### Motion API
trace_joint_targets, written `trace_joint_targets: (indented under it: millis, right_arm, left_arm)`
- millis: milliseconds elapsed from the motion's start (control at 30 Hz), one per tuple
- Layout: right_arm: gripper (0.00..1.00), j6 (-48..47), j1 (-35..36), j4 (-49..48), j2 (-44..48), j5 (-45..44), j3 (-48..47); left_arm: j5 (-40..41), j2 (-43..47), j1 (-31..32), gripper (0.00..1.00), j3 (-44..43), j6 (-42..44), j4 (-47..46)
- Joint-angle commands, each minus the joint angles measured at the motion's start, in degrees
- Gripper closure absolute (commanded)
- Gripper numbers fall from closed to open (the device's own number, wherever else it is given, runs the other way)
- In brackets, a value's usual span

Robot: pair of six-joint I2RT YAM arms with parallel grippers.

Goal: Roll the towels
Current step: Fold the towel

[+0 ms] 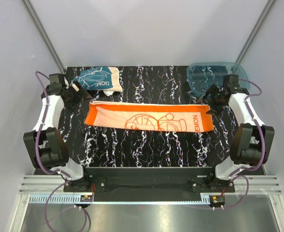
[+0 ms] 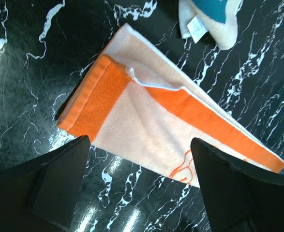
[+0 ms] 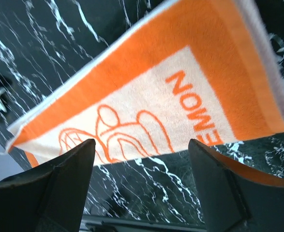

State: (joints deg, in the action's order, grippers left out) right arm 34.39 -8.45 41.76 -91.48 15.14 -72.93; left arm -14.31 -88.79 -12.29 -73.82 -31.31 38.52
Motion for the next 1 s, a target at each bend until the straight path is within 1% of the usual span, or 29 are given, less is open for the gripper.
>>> trace_joint_targets:
  millis: [0, 33, 100, 167, 267, 333, 400, 500, 533, 600, 667, 700, 733, 767, 800, 833, 900, 933, 967]
  right_arm:
    - [0.16, -1.43, 0.8, -1.68, 2.1, -0.54, 3.31]
    - [0.17, -2.04, 0.8, -1.51, 2.01, -1.42, 3.66]
    - [0.24, -3.01, 0.8, -1.42, 1.66, -1.08, 4.72]
    - [0.29, -3.19, 0.8, -1.68, 1.04, -0.55, 5.86]
    - [0.27, -3.45, 0.71, -0.8, 0.34, -0.72, 6.3]
    - [0.23, -3.54, 0.36, 0.25, 0.25, -2.82, 6.48]
    - [0.22, -3.63, -0.42, 0.34, 0.43, -3.44, 7.44]
    - [0.23, -4.07, -4.37, 0.34, 0.34, -2.92, 8.85]
    - [0.23, -4.33, -6.73, 0.25, 0.17, -2.05, 9.81]
    - [0.25, -4.33, -8.25, -0.36, -0.19, -0.99, 10.7]
    - [0.26, -3.46, -8.69, -1.41, -0.71, 0.41, 11.84]
    - [0.26, -2.58, -8.69, -1.85, -0.98, 1.12, 12.19]
    - [0.26, -2.23, -8.78, -2.12, -1.33, 1.73, 12.8]
    - [0.27, -2.05, -8.78, -2.38, -1.59, 1.74, 12.98]
    - [0.28, -1.96, -8.87, -2.64, -1.94, 1.65, 13.25]
    - [0.28, -1.96, -9.04, -2.91, -1.86, 1.3, 13.86]
    - [0.28, -1.61, -9.74, -4.05, -1.86, 1.3, 14.82]
    - [0.28, -1.61, -10.01, -4.23, -1.77, 1.3, 15.79]
    - [0.28, -1.61, -10.18, -5.01, -1.68, 1.21, 16.14]
  left_arm:
    - [3.22, 2.4, 2.09, 0.08, 1.66, 1.07, 0.05]
    - [3.23, 2.4, 2.45, 0.08, 2.53, 0.99, 0.23]
    - [2.44, 2.75, 3.24, 0.08, 6.29, 1.43, -1.42]
    - [2.44, 2.4, 3.68, 0.09, 8.25, 1.52, -2.05]
    - [3.06, 0.21, 3.77, 0.09, 10.45, 1.17, -0.47]
    - [2.44, -0.5, 3.33, 0.09, 12.64, -0.5, -1.34]
    - [0.17, -0.68, 2.72, 0.09, 16.68, -2.25, -4.4]
    - [-0.81, -1.47, 2.71, 0.09, 19.5, -3.32, -6.26]
    - [-0.46, -1.82, 2.71, 0.09, 19.85, -3.41, -6.44]
    - [-0.37, -2.17, 2.71, 0.11, 20.56, -3.49, -7.23]
    - [-0.2, -2.7, 2.54, 0.14, 21.08, -4.02, -8.02]
    - [-0.54, -2.96, 2.63, 0.24, 21.7, -4.28, -9.33]
    - [-1.42, -3.49, 2.63, 0.3, 21.96, -4.55, -9.87]
    - [-1.86, -3.93, 2.45, 0.39, 22.14, -5.07, -10.48]
    - [-2.48, -4.71, 2.45, 0.57, 22.4, -5.16, -11.53]
    - [-3.35, -5.16, 2.54, 0.69, 22.41, -5.34, -11.71]
    - [-4.06, -6.12, 2.45, 0.88, 22.23, -5.08, -11.8]
    - [-4.67, -6.13, 2.45, 1.0, 22.14, -4.99, -11.63]
    - [-4.94, -6.22, 2.36, 1.0, 22.14, -4.9, -11.45]
